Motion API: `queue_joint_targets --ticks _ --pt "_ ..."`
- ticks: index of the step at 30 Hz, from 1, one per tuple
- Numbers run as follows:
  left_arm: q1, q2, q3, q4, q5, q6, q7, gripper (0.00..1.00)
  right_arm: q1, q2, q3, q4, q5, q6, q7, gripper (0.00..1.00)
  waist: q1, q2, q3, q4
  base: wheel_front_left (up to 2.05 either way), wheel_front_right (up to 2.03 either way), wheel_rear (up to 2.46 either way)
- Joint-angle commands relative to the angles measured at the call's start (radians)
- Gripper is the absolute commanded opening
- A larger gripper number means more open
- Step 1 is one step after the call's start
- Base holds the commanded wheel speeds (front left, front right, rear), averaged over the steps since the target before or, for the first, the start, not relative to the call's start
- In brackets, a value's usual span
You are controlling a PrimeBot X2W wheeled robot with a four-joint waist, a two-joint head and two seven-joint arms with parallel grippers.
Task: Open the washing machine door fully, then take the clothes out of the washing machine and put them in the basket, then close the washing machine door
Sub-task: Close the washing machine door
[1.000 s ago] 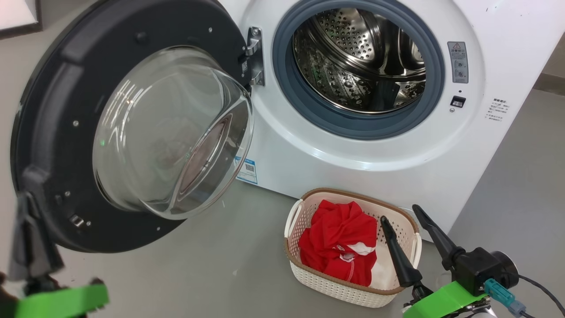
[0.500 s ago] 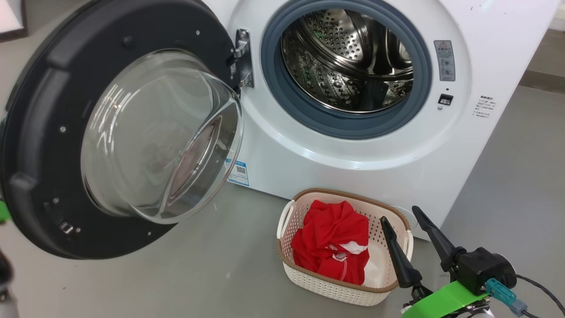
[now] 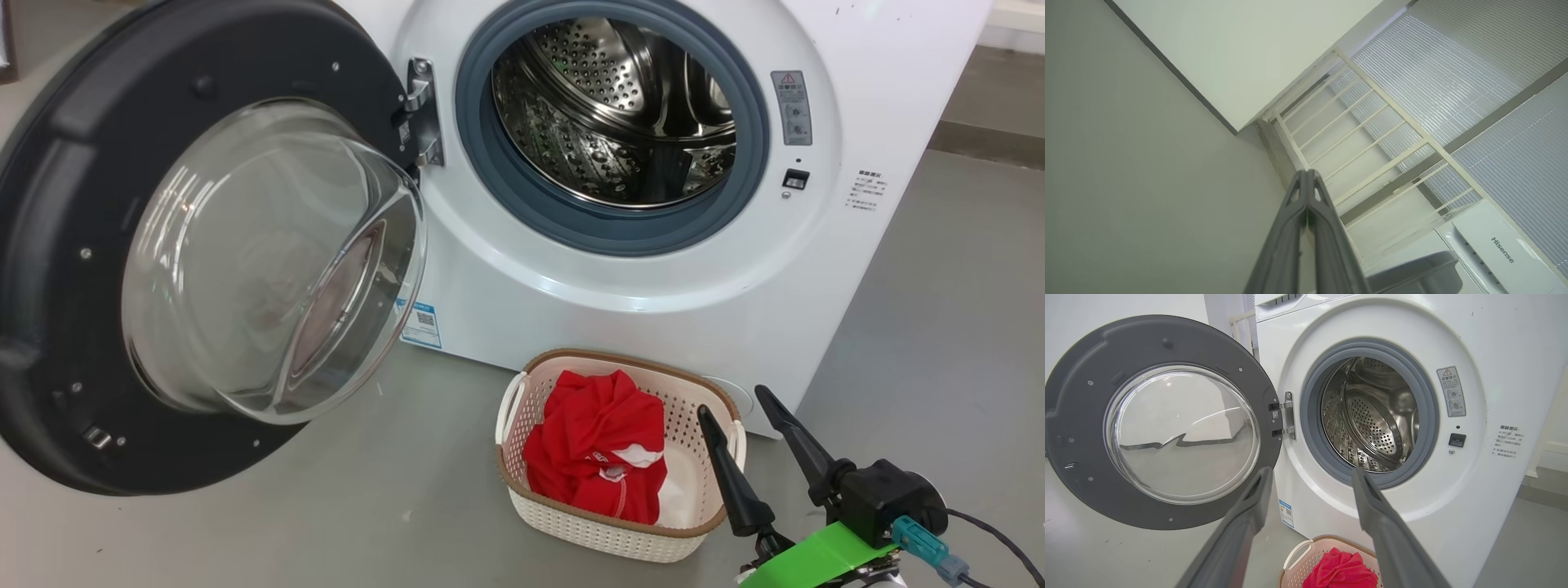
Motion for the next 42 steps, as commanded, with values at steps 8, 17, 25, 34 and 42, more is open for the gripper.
queue_joint_targets --ticks 8,17,25,34,42 --pt "-0.125 0.098 0.074 0.179 -0.121 0.002 0.181 0.0 -0.056 -0.007 0.034 -0.015 -0.003 0.005 -0.006 1.0 0.0 0.0 0.01 -0.026 0.0 0.0 0.0" --pt "-0.116 0.125 0.033 0.274 -0.116 -0.034 0.307 0.0 -0.048 -0.007 0.024 -0.011 -0.007 0.005 -0.006 1.0 0.0 0.0 0.004 -0.051 0.0 0.0 0.0" --pt "-0.103 0.126 0.024 0.313 -0.128 -0.055 0.368 0.0 -0.033 -0.007 0.023 -0.018 -0.003 0.005 -0.006 1.0 0.0 0.0 0.001 -0.055 0.0 0.0 0.0" --pt "-0.083 0.1 0.05 0.33 -0.184 -0.084 0.453 0.0 -0.028 -0.007 0.024 -0.024 0.001 0.005 -0.006 1.0 0.0 0.0 0.005 -0.046 0.0 0.0 0.0" --pt "-0.045 0.061 0.079 0.301 -0.245 -0.121 0.528 0.0 -0.027 -0.007 0.021 -0.029 0.015 0.005 -0.006 1.0 0.0 0.0 0.011 -0.038 0.0 0.0 0.0"
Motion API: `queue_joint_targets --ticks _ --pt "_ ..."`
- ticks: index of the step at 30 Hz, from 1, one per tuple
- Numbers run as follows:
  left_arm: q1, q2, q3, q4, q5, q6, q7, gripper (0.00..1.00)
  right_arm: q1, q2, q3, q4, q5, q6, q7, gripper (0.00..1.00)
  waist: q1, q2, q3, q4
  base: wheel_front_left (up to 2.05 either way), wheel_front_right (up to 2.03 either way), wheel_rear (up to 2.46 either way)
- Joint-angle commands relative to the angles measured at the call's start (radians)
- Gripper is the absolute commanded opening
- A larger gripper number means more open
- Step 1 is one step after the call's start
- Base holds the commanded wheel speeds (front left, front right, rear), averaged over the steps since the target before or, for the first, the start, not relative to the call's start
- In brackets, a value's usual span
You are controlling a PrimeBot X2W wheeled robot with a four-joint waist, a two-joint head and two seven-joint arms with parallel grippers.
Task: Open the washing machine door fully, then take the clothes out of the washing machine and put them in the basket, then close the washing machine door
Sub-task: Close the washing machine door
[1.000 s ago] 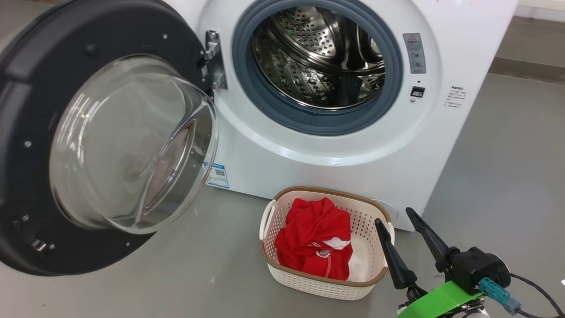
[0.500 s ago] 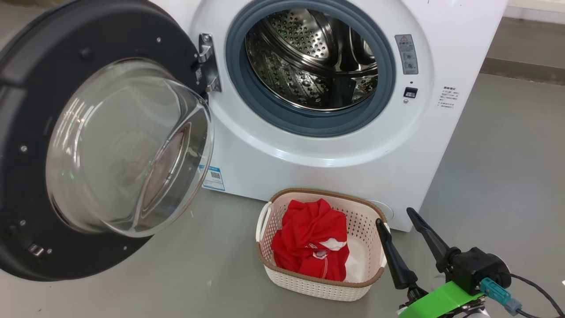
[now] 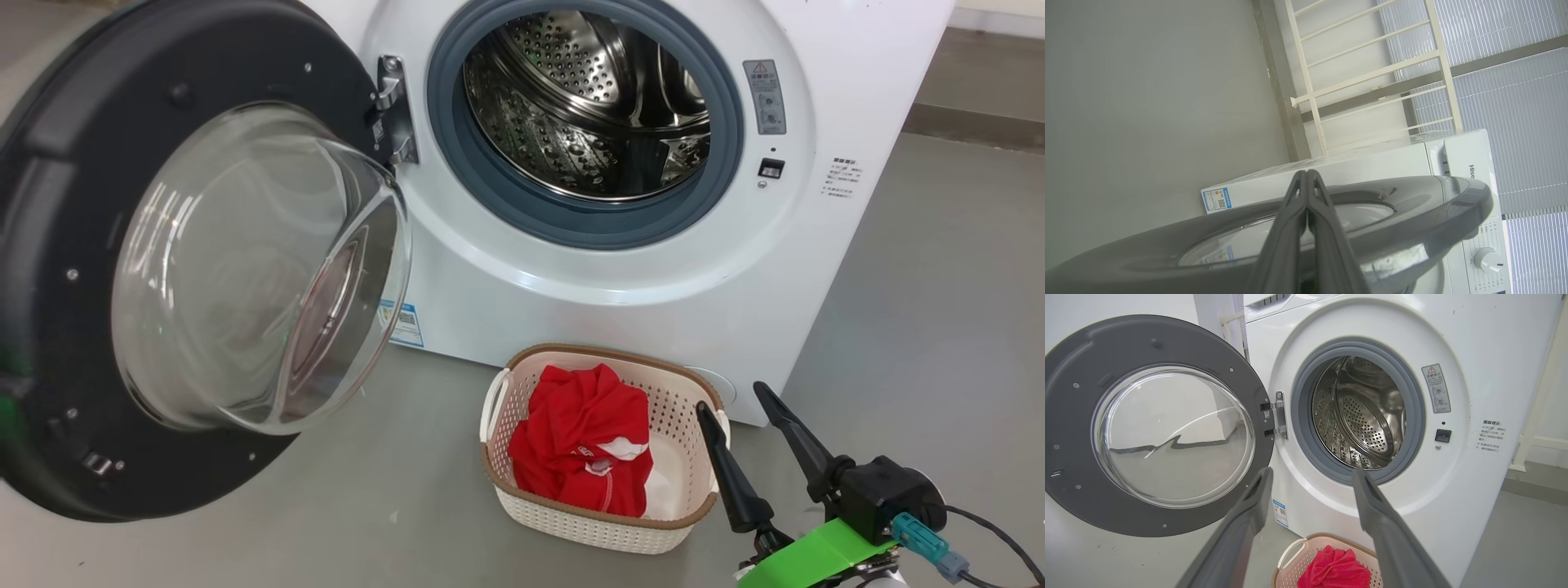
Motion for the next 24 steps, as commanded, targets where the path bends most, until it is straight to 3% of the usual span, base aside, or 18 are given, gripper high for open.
queue_joint_targets --ticks 1,16,21,24 --pt "0.023 0.006 0.007 -0.023 -0.011 -0.011 0.025 0.0 -0.02 -0.006 0.017 -0.031 0.013 0.005 -0.006 1.0 0.0 0.0 0.002 0.001 0.0 0.0 0.0" --pt "0.097 -0.135 0.084 -0.236 -0.157 -0.022 0.139 0.0 -0.003 -0.006 0.005 -0.045 0.033 0.005 -0.006 1.0 0.0 0.0 0.008 0.015 0.0 0.0 0.0" --pt "0.166 -0.195 0.082 -0.381 -0.174 0.009 0.188 0.0 -0.004 -0.006 0.003 -0.046 0.045 0.005 -0.006 1.0 0.0 0.0 0.009 0.005 0.0 0.0 0.0" --pt "0.257 -0.255 0.086 -0.572 -0.205 0.064 0.249 0.0 -0.008 -0.006 0.003 -0.05 0.055 0.005 -0.006 1.0 0.0 0.0 0.013 -0.014 0.0 0.0 0.0"
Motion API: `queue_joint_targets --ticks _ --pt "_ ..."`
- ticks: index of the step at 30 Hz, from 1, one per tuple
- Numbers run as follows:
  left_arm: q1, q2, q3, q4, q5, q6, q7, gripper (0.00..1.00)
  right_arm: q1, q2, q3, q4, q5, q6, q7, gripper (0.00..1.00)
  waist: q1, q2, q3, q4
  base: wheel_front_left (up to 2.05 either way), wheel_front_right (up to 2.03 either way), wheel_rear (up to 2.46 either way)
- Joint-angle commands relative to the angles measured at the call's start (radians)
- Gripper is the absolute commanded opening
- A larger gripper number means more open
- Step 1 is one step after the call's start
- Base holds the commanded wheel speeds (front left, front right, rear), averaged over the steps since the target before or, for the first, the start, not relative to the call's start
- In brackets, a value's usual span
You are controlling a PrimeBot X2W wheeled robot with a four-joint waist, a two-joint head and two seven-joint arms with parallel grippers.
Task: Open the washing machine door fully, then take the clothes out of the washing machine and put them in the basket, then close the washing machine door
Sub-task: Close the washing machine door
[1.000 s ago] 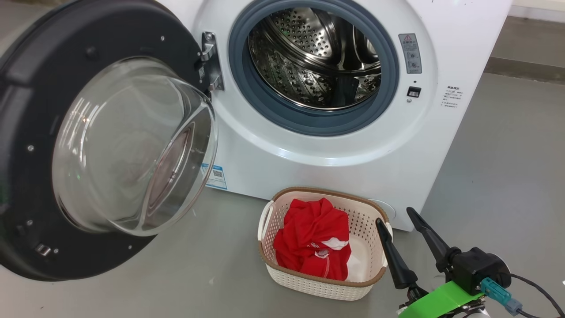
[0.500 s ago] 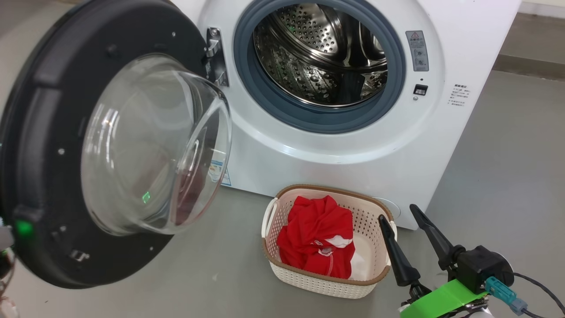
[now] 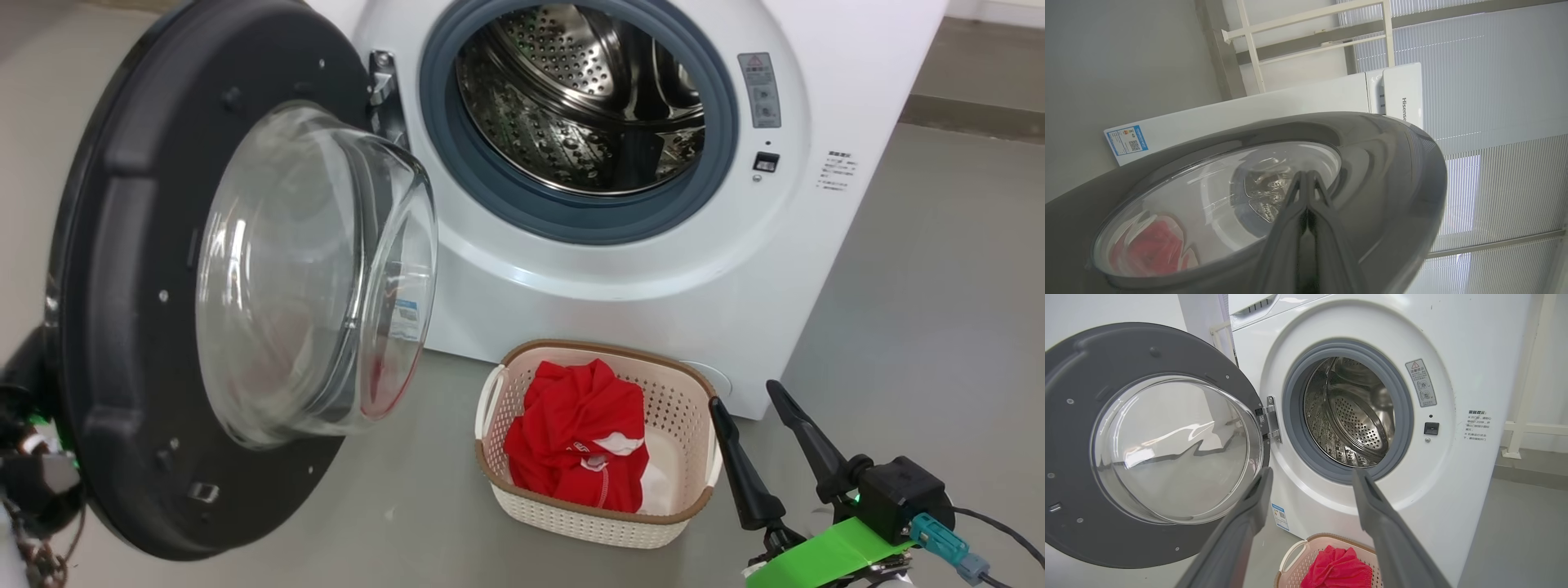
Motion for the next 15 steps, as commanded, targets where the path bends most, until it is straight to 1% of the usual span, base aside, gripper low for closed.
queue_joint_targets --ticks 1,4,8,11,15 --pt "0.02 0.002 0.002 -0.072 -0.017 0.017 0.025 0.0 -0.022 -0.007 0.019 -0.029 0.003 0.005 -0.006 1.0 0.0 0.0 0.003 -0.009 0.0 0.0 0.0" --pt "0.073 -0.019 -0.007 -0.186 -0.045 0.058 0.052 0.0 -0.022 -0.007 0.016 -0.027 0.003 0.005 -0.006 1.0 0.0 0.0 0.005 -0.022 0.0 0.0 0.0" --pt "0.14 -0.029 -0.034 -0.321 -0.113 0.114 0.072 0.0 -0.022 -0.007 0.013 -0.028 0.005 0.005 -0.006 1.0 0.0 0.0 0.007 -0.038 0.0 0.0 0.0" --pt "0.202 -0.03 -0.101 -0.395 -0.192 0.149 0.057 0.0 -0.024 -0.007 0.014 -0.027 0.006 0.005 -0.006 1.0 0.0 0.0 0.008 -0.048 0.0 0.0 0.0" --pt "0.285 -0.03 -0.2 -0.487 -0.278 0.183 0.003 0.0 -0.027 -0.007 0.015 -0.024 0.007 0.005 -0.006 1.0 0.0 0.0 0.008 -0.054 0.0 0.0 0.0"
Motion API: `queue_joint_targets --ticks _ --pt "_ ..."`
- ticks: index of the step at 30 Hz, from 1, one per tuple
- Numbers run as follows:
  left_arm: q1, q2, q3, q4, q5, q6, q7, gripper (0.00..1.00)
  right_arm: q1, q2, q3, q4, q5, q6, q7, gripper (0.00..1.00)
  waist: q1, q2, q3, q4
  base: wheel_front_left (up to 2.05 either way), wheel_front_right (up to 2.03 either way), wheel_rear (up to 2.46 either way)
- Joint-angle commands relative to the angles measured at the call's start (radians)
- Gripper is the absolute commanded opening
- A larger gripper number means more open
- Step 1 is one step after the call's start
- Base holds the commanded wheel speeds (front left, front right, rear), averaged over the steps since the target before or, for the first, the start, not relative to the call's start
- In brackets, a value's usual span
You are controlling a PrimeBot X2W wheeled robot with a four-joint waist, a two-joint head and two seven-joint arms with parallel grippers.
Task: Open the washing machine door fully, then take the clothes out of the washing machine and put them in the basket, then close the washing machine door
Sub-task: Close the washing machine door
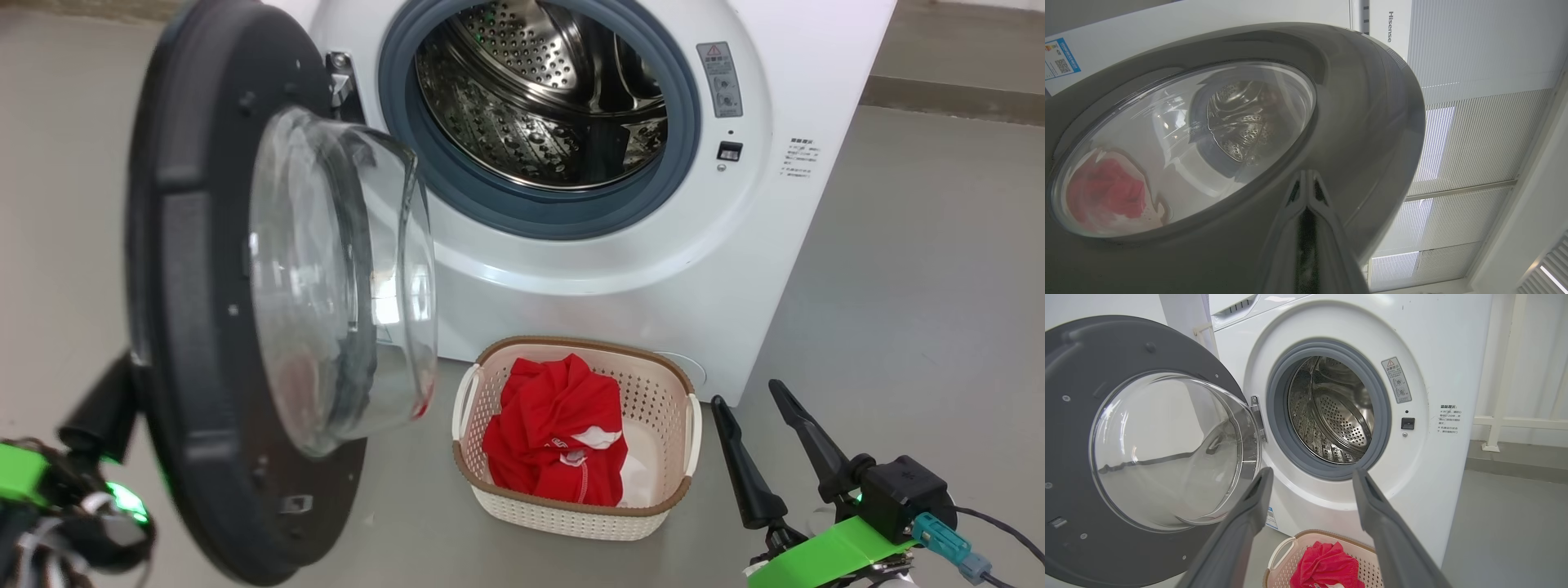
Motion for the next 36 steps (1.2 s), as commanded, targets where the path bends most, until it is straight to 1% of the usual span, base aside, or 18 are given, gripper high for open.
queue_joint_targets --ticks 1,4,8,17,27,36 --pt "0.023 0.018 -0.022 -0.058 -0.027 0.011 -0.013 0.0 -0.027 -0.007 0.021 -0.024 0.006 0.005 -0.006 1.0 0.0 0.0 -0.001 -0.002 0.0 0.0 0.0" --pt "0.065 0.018 -0.077 -0.105 -0.071 0.028 -0.055 0.0 -0.03 -0.007 0.023 -0.023 0.007 0.005 -0.006 1.0 0.0 0.0 -0.002 -0.006 0.0 0.0 0.0" --pt "0.105 0.018 -0.135 -0.151 -0.114 0.039 -0.101 0.0 -0.033 -0.007 0.026 -0.023 0.007 0.005 -0.006 1.0 0.0 0.0 -0.003 -0.014 0.0 0.0 0.0" --pt "0.139 0.018 -0.23 -0.196 -0.17 0.04 -0.158 0.0 -0.034 -0.007 0.028 -0.021 0.012 0.005 -0.006 1.0 0.0 0.0 0.002 -0.042 0.0 0.0 0.0" --pt "0.131 0.018 -0.291 -0.18 -0.211 0.023 -0.189 0.0 -0.036 -0.007 0.033 -0.019 0.013 0.005 -0.006 1.0 0.0 0.0 0.004 -0.09 0.0 0.0 0.0" --pt "0.108 0.018 -0.343 -0.134 -0.272 -0.012 -0.225 0.0 -0.039 -0.007 0.04 -0.015 0.009 0.005 -0.006 1.0 0.0 0.0 0.012 -0.136 0.0 0.0 0.0"
